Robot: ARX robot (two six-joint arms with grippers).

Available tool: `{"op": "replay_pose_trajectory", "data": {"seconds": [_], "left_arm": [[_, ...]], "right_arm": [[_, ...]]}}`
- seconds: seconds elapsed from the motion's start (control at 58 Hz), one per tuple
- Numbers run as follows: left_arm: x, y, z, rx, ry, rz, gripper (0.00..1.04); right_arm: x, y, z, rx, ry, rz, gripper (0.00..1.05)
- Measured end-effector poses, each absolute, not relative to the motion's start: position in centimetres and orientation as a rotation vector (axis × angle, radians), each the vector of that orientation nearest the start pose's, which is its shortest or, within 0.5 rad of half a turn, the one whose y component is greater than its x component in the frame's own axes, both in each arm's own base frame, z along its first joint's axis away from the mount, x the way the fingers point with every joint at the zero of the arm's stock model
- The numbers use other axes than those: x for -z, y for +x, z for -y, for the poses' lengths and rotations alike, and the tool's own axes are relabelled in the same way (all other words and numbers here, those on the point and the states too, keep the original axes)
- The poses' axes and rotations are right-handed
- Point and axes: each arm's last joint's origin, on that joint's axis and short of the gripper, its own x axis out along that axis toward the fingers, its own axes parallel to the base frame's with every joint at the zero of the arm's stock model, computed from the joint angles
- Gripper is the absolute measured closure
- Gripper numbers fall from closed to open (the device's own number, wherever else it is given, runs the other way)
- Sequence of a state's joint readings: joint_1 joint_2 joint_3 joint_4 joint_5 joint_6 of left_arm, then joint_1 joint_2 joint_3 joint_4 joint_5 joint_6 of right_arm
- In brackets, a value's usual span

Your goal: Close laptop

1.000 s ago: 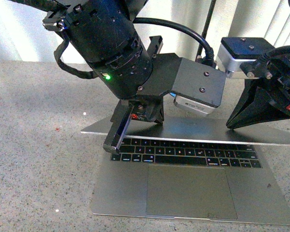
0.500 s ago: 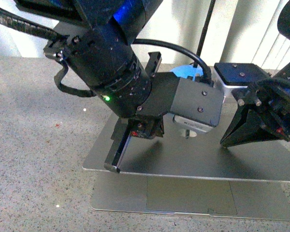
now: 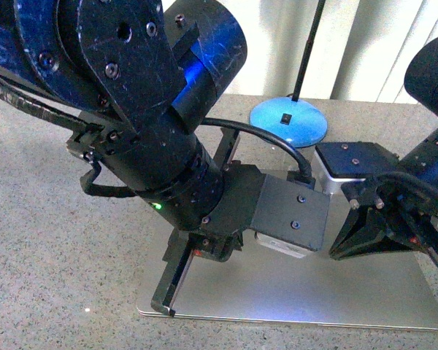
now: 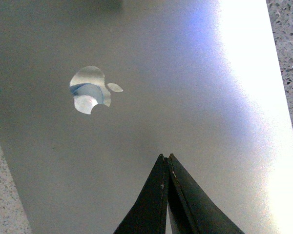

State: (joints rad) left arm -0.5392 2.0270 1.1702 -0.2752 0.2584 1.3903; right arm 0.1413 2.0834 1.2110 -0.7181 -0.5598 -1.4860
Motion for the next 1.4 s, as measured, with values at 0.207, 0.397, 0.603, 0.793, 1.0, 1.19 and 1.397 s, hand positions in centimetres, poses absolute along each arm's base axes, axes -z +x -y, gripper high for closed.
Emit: {"op": "replay_pose_trajectory", "data": {"seconds": [0.207, 0.397, 0.603, 0.793, 1.0, 1.19, 1.397], "left_arm": [[-10.3, 32.1, 20.3, 1.414, 1.310, -0.478, 1.01], [-10.3, 32.1, 20.3, 1.414, 1.310, -0.478, 1.01], [-11.1, 32.2, 20.4, 1.390, 1.302, -0.441, 1.01], [-13.4, 32.5, 20.2, 1.326, 1.251, -0.356, 1.01], [-18.2, 33.3, 19.1, 1.172, 1.155, -0.191, 1.01], [-25.0, 34.7, 15.8, 0.817, 0.954, -0.037, 1.01], [-29.4, 34.3, 11.0, 0.569, 0.670, 0.048, 1.01]], "right_arm": [[-8.5, 34.2, -6.4, -1.524, -0.774, -0.839, 1.02], [-8.5, 34.2, -6.4, -1.522, -0.776, -0.839, 1.02], [-8.8, 34.5, -6.5, -1.506, -0.772, -0.804, 1.02], [-10.7, 35.7, -6.6, -1.430, -0.769, -0.628, 1.02], [-16.6, 37.8, -6.4, -1.246, -0.768, -0.313, 1.02], [-22.9, 38.4, -5.7, -0.938, -0.799, -0.057, 1.02], [-27.7, 36.6, -4.0, -0.605, -0.691, 0.167, 1.02]]}}
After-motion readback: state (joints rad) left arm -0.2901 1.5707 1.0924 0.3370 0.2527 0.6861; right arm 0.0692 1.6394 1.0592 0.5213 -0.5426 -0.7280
